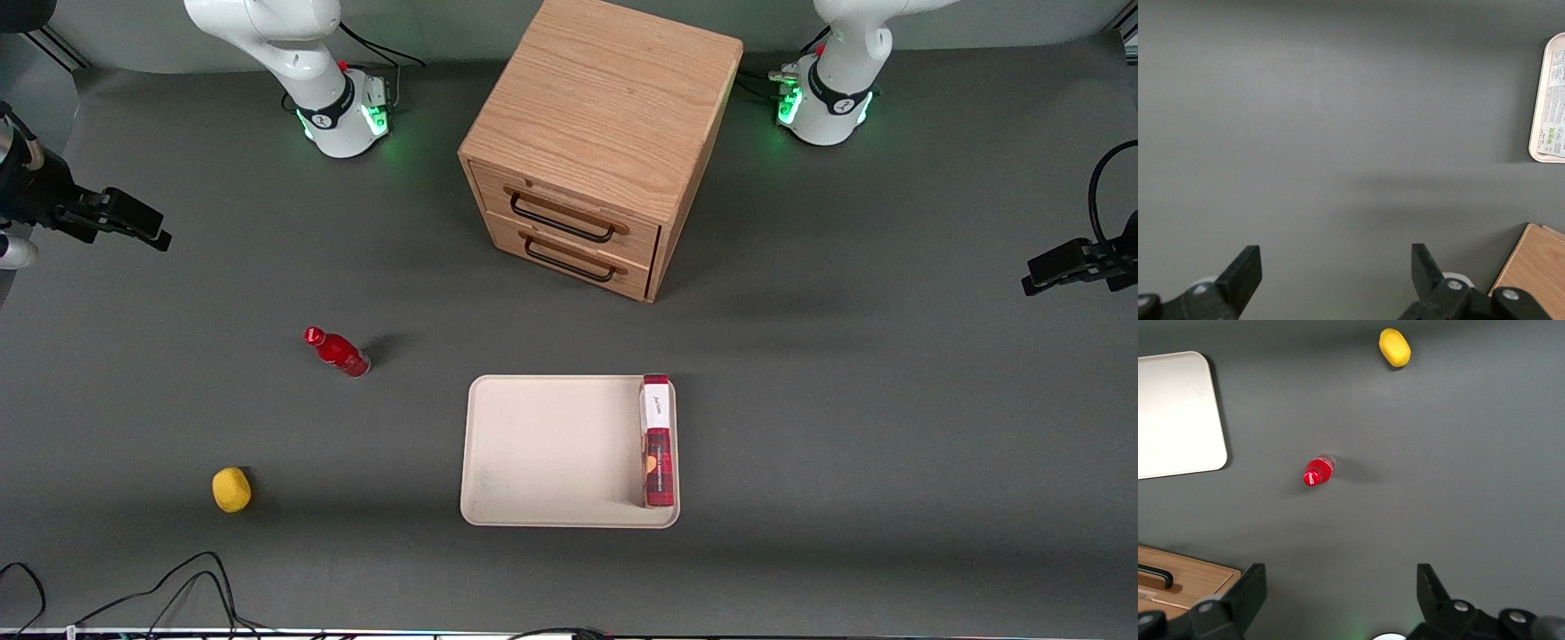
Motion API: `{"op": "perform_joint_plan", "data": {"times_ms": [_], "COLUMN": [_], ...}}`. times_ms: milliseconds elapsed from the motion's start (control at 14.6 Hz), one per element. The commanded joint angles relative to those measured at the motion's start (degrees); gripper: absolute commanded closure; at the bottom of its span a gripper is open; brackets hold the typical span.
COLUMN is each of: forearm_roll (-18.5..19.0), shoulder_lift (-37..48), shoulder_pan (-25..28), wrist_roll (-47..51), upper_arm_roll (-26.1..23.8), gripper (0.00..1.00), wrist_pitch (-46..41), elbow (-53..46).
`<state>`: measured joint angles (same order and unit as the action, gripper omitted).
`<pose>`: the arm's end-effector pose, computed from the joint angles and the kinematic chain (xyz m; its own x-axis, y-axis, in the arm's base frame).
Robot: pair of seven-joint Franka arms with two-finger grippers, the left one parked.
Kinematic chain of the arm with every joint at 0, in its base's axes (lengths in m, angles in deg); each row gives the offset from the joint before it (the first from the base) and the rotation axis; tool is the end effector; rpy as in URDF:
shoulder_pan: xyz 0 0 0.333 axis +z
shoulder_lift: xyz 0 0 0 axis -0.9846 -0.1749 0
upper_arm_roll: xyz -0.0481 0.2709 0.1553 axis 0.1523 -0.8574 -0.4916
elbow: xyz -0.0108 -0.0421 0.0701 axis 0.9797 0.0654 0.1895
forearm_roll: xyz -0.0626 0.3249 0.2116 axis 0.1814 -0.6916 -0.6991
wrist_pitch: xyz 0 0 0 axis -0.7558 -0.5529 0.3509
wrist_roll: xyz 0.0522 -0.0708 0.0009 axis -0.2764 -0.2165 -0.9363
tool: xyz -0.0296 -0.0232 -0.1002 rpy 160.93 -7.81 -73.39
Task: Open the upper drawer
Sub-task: 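Move the right gripper toward the upper drawer's black handle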
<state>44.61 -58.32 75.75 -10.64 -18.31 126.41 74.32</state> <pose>0.5339 0.0160 0.6412 0.9876 -0.1531 -0.0356 -0.1529 -0.9882 0.0079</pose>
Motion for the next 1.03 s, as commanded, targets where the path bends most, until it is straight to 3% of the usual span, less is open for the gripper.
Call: {"op": "perform_joint_plan", "data": {"times_ms": [0, 481, 962], "forearm_roll": [0.85, -0.03, -1.97], "shoulder_lift": [-0.65, -2.23, -4.78], "shoulder_pan": [0.05, 2.76, 6.63], "wrist_roll": [1.06, -0.26, 0.27], "upper_arm_roll": [-0.15, -1.03, -12.70], "gripper": [0.00, 0.00, 0.00], "wrist_pitch": [0.16, 0.33, 2.35], "elbow": [-0.82, -1.34, -1.52]}}
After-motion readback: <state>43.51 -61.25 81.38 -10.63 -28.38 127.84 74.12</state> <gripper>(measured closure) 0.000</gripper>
